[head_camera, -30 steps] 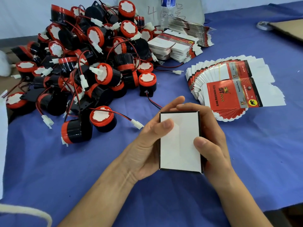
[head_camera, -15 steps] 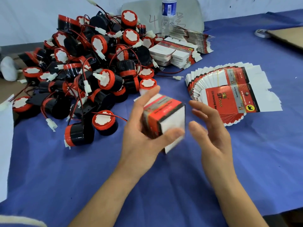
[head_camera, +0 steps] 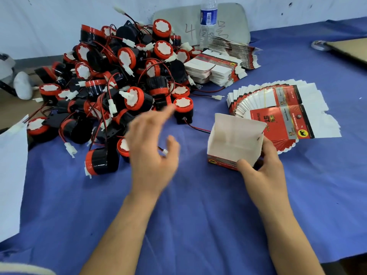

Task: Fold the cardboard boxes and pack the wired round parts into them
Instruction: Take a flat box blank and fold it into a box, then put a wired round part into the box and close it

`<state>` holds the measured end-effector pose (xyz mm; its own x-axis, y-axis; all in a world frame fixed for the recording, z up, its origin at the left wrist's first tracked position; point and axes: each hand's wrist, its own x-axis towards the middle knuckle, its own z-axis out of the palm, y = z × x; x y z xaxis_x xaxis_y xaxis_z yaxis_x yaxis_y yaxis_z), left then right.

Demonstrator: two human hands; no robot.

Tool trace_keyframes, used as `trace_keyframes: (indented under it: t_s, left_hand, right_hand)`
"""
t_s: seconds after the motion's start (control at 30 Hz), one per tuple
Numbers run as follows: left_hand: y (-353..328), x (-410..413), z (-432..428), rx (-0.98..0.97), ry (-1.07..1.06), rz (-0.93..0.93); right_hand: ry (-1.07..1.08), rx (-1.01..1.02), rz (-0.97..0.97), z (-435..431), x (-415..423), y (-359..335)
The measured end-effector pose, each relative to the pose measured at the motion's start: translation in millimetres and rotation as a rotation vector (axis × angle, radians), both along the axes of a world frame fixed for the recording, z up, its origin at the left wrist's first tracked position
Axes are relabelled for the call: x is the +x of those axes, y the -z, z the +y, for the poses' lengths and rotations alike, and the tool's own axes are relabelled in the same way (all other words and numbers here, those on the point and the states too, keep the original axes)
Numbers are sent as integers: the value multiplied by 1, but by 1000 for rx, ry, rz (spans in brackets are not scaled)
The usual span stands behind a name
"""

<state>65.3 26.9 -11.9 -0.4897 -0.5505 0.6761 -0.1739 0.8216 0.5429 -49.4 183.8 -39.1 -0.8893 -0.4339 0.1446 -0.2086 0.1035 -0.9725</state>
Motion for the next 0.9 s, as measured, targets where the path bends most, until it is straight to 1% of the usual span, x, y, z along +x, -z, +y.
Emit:
trace_keyframes:
  t_s: [0.03,0.07,0.1,0.13,0.17,0.2,0.23,0.27,0.37,0.47,0.5,0.53,0.63,0.7,0.77,0.83,0.9]
  left_hand:
    - [-1,2,-10,79,-162,-73]
    - [0,4,-18,175,-269,-185]
    - [5,6,-23,241,-325,-322]
    - [11,7,-27,245,-348,-468]
    - [16,8,-28,206,-348,-571]
    - [21,10,-31,163,-340,-612]
    - [23,12,-34,146,-330,-575]
    - [22,12,-37,164,-321,-479]
    - [13,9,-36,265,-218,-100]
    - [3,5,-23,292,-74,181]
    - [0,4,-20,348,-15,268]
    - [-2,2,-17,447,57,370]
    - [-12,0,-10,855,290,664]
    - [-16,-1,-5,1027,389,719]
    - [-19,0,2,1114,472,711]
    - [-21,1,11,1100,527,687]
    - [-23,3,23,973,578,624]
  right_hand:
    - [17,5,-3,0,-1,1]
    - [29,7,1,-1,0,1]
    - [36,7,13,-1,0,1]
    - [39,5,27,-2,1,0]
    - [37,-2,37,-2,2,-1]
    - [31,-12,38,-2,3,-1]
    - [22,-30,35,-2,4,-2]
    - [6,-52,31,-1,4,-2]
    - [-45,-89,32,-1,5,-2]
    - [-37,-144,81,-1,7,-5]
    - [-16,-173,123,-1,7,-6]
    - [12,-208,175,0,7,-6]
    - [112,-317,396,1,9,-6]
    - [171,-359,552,2,12,-6]
    - [184,-383,714,2,16,-9]
    - [143,-371,870,1,25,-14]
    - [38,-297,981,-4,36,-19]
